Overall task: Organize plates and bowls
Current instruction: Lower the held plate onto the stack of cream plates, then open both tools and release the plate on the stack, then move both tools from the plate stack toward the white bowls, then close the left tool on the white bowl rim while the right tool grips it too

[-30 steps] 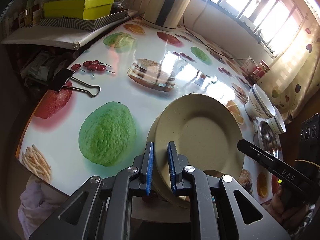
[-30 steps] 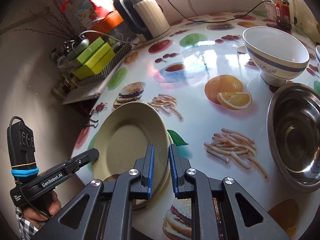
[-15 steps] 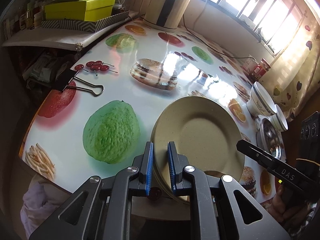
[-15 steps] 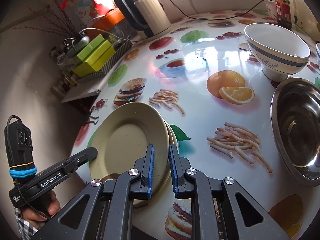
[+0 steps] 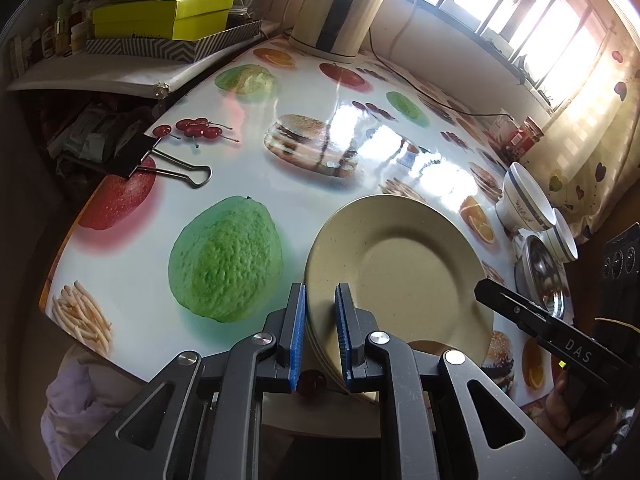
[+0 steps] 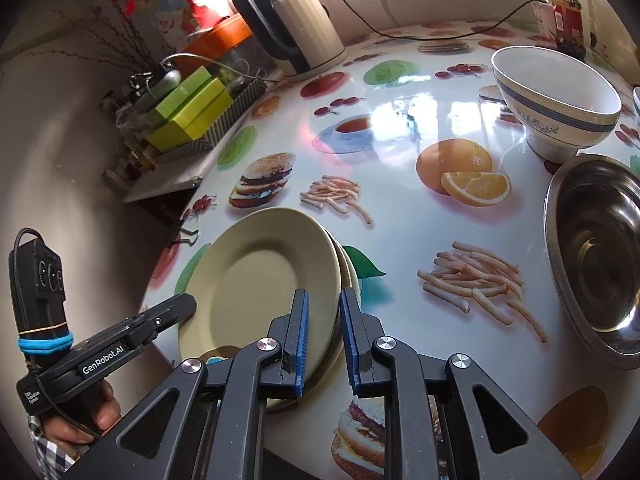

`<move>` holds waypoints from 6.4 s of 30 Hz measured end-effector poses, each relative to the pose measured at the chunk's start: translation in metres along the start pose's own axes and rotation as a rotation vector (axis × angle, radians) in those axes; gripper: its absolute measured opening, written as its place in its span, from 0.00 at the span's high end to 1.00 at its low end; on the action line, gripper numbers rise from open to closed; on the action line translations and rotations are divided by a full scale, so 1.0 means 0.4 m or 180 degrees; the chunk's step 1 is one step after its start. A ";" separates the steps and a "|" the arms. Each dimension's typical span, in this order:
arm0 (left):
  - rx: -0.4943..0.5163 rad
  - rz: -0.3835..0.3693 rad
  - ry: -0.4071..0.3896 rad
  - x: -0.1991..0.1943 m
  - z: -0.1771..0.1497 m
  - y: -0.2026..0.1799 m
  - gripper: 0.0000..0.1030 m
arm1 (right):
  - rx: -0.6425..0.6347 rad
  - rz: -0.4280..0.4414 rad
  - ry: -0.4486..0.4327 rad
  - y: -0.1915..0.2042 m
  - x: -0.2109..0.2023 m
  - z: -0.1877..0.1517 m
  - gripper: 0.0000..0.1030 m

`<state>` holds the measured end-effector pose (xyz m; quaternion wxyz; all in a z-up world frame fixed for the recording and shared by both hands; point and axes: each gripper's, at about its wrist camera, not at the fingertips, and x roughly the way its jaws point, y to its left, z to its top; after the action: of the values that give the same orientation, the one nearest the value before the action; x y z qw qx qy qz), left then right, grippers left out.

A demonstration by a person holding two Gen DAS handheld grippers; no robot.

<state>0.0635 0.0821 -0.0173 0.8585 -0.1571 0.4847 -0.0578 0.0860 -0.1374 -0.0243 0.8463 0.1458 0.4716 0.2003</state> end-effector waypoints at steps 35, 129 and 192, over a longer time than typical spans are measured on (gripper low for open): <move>0.0466 0.0227 -0.0339 -0.079 0.024 -0.129 0.72 | 0.0029 -0.0177 -0.0409 -0.031 -0.126 0.009 0.64; 0.0532 0.0326 -0.0232 0.089 0.209 -0.137 0.55 | 0.0176 -0.0136 -0.0094 -0.092 0.087 0.189 0.60; 0.1438 -0.0389 -0.0112 0.215 0.236 -0.623 0.55 | 0.0191 -0.1359 -0.0797 -0.376 -0.221 0.226 0.51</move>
<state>0.2021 -0.1547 0.0394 0.8751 0.0090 0.4341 -0.2140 0.1517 -0.3167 0.0219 0.9165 0.0917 0.3890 -0.0167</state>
